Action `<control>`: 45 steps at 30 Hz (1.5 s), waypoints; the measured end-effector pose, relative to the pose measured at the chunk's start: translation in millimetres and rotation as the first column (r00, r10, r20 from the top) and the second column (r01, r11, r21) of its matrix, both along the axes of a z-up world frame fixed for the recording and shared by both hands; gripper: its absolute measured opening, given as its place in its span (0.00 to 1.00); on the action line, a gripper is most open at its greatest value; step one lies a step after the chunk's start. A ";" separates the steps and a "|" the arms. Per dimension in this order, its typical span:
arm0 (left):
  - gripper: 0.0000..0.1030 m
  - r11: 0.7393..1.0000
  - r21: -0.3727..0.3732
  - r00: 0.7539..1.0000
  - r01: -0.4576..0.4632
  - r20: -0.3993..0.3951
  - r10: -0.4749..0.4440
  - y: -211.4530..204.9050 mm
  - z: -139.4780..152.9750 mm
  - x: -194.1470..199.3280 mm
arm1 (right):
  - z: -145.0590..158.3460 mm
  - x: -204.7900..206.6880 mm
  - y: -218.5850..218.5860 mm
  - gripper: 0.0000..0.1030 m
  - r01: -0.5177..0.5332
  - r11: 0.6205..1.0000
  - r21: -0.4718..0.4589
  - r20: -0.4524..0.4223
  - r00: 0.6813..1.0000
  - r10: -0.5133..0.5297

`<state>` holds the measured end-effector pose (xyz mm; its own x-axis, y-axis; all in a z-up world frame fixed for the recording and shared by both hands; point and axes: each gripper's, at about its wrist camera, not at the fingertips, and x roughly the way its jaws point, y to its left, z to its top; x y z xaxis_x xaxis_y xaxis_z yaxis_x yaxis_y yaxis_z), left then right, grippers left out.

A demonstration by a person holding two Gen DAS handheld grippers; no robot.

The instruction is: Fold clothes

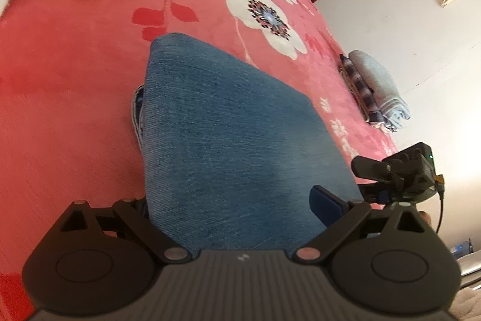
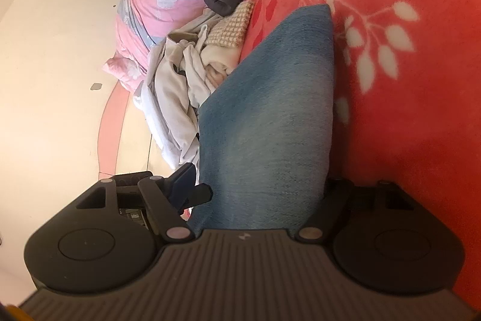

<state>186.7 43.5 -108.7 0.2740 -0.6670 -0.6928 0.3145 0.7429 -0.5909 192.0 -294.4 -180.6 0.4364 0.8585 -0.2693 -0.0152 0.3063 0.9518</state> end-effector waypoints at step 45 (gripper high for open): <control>0.70 0.985 -0.160 0.996 0.056 -0.064 -0.067 -57.2 -36.3 -44.3 | -17.2 -52.5 -74.5 0.45 0.008 1.000 -0.004 0.072 0.997 -0.008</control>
